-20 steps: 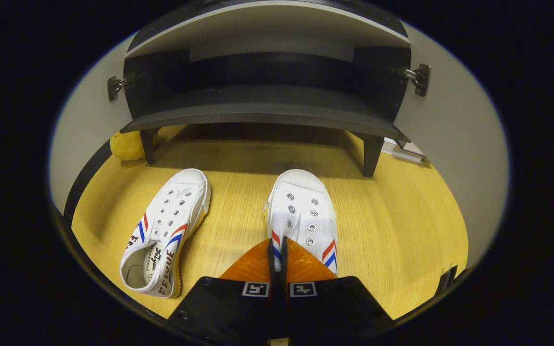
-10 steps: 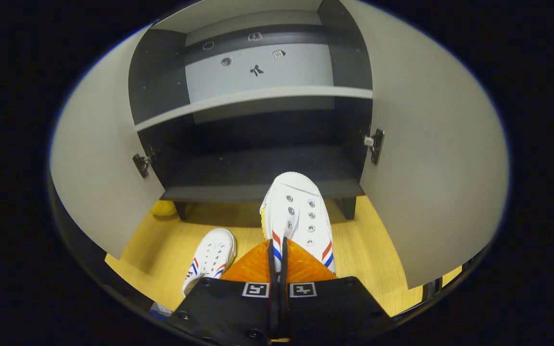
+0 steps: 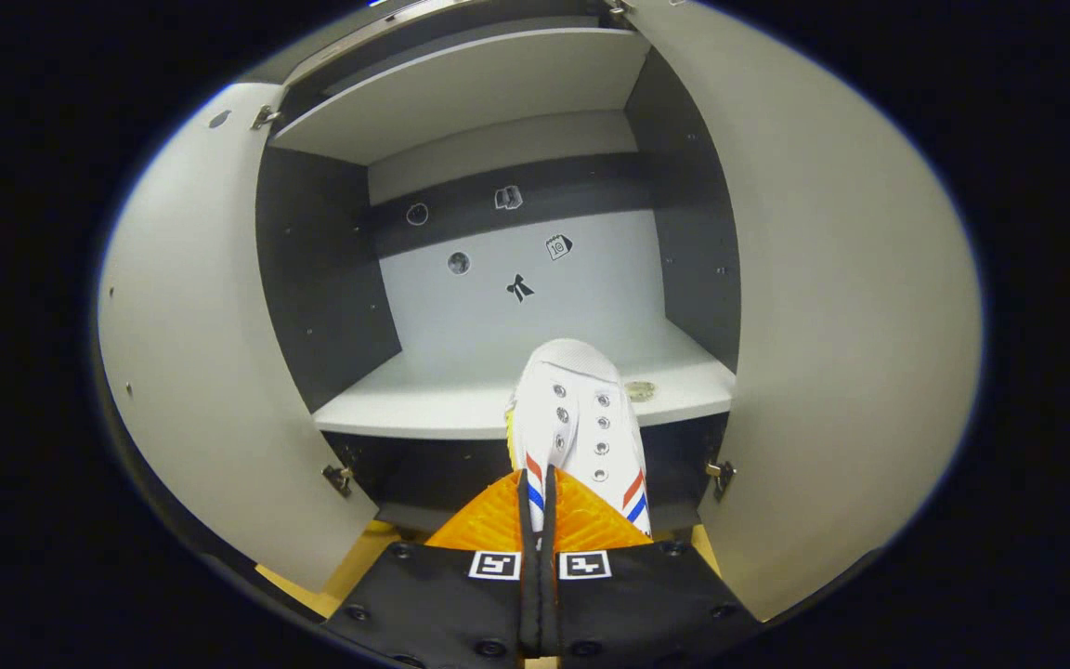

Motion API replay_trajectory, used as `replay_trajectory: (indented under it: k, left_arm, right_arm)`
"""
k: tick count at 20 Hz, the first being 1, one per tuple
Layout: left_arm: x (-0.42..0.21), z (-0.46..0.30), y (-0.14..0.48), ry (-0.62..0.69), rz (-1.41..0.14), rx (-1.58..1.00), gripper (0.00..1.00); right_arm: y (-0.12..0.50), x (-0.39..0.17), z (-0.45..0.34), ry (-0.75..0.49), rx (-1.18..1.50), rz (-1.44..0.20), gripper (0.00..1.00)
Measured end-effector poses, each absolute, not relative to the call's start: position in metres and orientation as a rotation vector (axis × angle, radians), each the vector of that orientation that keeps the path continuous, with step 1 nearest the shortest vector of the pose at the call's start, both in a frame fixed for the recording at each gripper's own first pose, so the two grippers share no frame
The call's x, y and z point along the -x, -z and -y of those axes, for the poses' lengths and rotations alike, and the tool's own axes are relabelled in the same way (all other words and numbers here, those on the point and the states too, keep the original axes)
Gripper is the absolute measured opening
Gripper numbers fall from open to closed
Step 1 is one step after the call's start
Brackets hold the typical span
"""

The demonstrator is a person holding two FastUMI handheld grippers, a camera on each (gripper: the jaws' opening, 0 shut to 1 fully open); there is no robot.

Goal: Grab one shoe with the right hand and put it into the shoe cabinet, grab the other shoe with the left hand and put it into the shoe cabinet; then close the right door with the right hand and the left door with the left hand.

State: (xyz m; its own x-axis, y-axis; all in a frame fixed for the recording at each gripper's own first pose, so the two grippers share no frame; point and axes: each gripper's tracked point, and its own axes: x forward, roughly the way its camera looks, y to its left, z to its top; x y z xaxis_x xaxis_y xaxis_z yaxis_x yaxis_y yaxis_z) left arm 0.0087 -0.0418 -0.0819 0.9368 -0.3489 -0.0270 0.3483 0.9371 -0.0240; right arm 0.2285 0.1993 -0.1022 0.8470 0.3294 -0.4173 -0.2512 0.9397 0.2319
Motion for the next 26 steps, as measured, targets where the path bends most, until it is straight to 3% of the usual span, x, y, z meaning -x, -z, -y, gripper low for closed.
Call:
replay_trajectory:
  k: [8, 12, 13, 16, 19, 21, 22, 23, 24, 26]
  left_arm:
    - [-0.018, 0.062, 0.108, 0.374, -0.141, 0.037, 0.80]
    - [-0.016, 0.075, 0.128, 0.417, -0.194, 0.051, 0.80]
    - [-0.016, 0.082, 0.131, 0.431, -0.200, 0.055, 0.80]
    - [-0.011, 0.104, 0.144, 0.478, -0.227, 0.072, 0.80]
    - [-0.007, 0.118, 0.157, 0.502, -0.259, 0.088, 0.80]
    - [-0.012, 0.123, 0.171, 0.498, -0.290, 0.094, 0.80]
    - [-0.015, 0.126, 0.179, 0.495, -0.315, 0.099, 0.80]
    - [-0.017, 0.133, 0.187, 0.512, -0.345, 0.112, 0.80]
    - [-0.018, 0.140, 0.194, 0.528, -0.366, 0.128, 0.80]
    - [-0.028, 0.152, 0.205, 0.538, -0.395, 0.150, 0.80]
  right_arm:
    - [0.081, -0.257, -0.225, -0.349, -0.083, -0.372, 0.01]
    - [0.059, -0.309, -0.237, -0.332, -0.032, -0.321, 0.01]
    - [0.057, -0.327, -0.240, -0.322, -0.017, -0.312, 0.05]
    - [0.062, -0.373, -0.245, -0.284, 0.038, -0.311, 0.00]
    - [0.083, -0.395, -0.250, -0.268, 0.045, -0.387, 0.01]
    - [0.071, -0.394, -0.248, -0.260, 0.023, -0.343, 0.05]
    - [0.057, -0.388, -0.247, -0.261, 0.007, -0.299, 0.28]
    - [0.037, -0.374, -0.244, -0.263, -0.008, -0.251, 0.33]
    - [0.022, -0.361, -0.239, -0.262, -0.025, -0.205, 0.63]
    - [-0.005, -0.323, -0.222, -0.245, -0.047, -0.132, 0.96]
